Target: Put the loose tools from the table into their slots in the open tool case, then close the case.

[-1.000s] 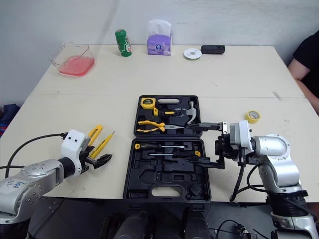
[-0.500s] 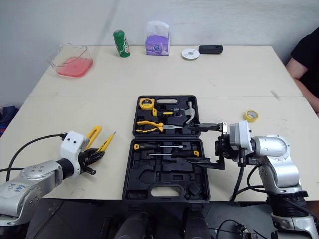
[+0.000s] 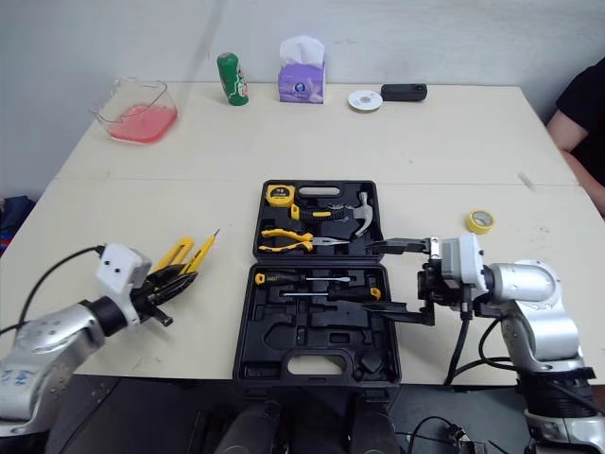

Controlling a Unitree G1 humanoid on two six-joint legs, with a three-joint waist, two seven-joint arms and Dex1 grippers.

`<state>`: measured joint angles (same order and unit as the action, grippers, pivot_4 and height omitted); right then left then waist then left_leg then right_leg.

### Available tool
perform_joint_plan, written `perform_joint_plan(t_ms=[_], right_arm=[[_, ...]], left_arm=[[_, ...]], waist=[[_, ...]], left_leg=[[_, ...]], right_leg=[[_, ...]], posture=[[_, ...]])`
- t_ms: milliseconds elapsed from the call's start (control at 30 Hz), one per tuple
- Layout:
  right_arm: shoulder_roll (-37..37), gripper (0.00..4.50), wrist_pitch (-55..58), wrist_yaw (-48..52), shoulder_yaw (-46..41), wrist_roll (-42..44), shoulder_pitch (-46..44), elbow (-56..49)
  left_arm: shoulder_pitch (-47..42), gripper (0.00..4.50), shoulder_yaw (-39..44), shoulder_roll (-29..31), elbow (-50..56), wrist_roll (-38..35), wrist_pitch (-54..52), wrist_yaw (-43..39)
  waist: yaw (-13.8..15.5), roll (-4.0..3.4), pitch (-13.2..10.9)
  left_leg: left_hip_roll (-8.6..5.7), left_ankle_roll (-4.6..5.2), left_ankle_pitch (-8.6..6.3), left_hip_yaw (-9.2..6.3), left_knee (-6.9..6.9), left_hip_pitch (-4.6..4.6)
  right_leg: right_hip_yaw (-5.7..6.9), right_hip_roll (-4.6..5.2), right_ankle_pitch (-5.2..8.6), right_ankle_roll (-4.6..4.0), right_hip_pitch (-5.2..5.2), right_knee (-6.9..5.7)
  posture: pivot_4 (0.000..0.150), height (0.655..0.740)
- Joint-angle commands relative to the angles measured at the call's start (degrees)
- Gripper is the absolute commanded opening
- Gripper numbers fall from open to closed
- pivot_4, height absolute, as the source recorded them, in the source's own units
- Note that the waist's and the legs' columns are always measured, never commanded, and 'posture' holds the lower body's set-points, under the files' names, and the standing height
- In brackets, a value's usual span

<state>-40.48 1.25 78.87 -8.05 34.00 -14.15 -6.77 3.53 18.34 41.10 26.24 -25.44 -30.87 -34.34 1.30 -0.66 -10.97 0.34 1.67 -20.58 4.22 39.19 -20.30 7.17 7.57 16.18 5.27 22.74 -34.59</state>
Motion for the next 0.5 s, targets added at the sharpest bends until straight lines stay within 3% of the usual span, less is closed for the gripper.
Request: perform_joint_plan(t_ms=[33, 167, 500], right_arm=[[-1.8, 4.50, -0.8, 0.7, -2.7, 0.8, 2.7, -1.6], [-2.9, 4.50, -2.5, 0.8, -3.9, -0.4, 5.3, -1.0], [-5.0, 4.50, -2.9, 0.4, -6.6, 0.1, 9.3, -3.4]], left_arm=[[-3.9, 0.53, 1.5, 3.9, 5.9, -5.3, 1.9, -7.3], [-12.0, 0.53, -4.4, 8.6, 8.1, -10.0, -0.7, -14.7], [-28.1, 0.53, -24.9, 11.4, 8.2, -7.6, -12.1, -19.7]], waist=[[0.2, 0.02, 0.0], [0.1, 0.03, 0.0], [0.1, 0.00, -0.1]], left_leg=[[0.00, 0.01, -0.01, -0.01, 0.00, 0.00], [-0.05, 0.03, 0.00, -0.20, 0.01, -0.03], [-0.04, -0.02, 0.08, -0.12, 0.00, 0.05]], right_leg=[[0.02, 0.00, 0.00, 0.00, -0.02, 0.01], [0.21, 0.04, -0.04, 0.06, -0.16, 0.12], [0.17, -0.27, -0.05, 0.10, -0.22, 0.05]], posture=[[0.150, 0.7400], [0.150, 0.7400], [0.150, 0.7400]])
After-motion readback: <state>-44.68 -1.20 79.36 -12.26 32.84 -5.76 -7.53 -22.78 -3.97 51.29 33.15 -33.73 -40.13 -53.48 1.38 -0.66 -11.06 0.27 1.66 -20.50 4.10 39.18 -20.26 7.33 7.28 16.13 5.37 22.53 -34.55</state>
